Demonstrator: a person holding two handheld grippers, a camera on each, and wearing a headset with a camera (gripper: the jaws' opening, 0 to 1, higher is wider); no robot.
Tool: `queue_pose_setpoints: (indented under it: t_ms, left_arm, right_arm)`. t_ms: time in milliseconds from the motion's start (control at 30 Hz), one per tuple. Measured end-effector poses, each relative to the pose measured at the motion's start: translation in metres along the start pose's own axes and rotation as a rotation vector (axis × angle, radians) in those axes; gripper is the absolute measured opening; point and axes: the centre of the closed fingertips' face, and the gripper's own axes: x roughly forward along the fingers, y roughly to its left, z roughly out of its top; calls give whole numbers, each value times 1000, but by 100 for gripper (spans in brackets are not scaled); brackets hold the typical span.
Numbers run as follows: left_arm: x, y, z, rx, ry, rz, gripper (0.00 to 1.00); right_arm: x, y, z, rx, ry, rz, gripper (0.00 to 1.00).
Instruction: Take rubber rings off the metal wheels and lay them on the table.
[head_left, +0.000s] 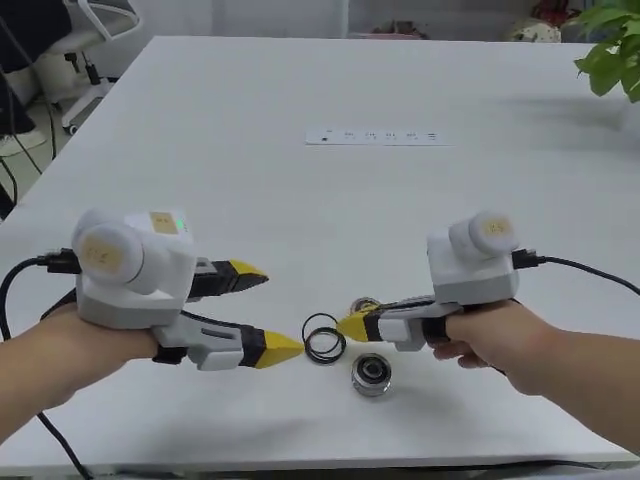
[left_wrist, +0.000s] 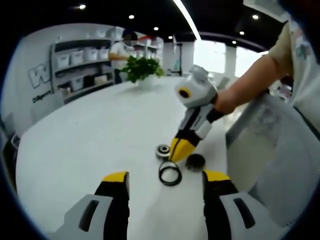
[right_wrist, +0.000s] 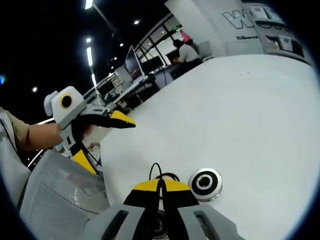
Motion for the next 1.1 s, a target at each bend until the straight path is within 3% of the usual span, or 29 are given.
queue_pose_setpoints:
  t_ms: [667, 1100]
  left_arm:
    - [-5, 0, -8, -23, 14, 15, 60]
    - [-3, -5, -8, -25, 24, 5, 59]
  right_arm:
    - [5, -8, -12, 44, 31, -25, 0]
    - [2, -10, -15, 38, 40, -43, 8]
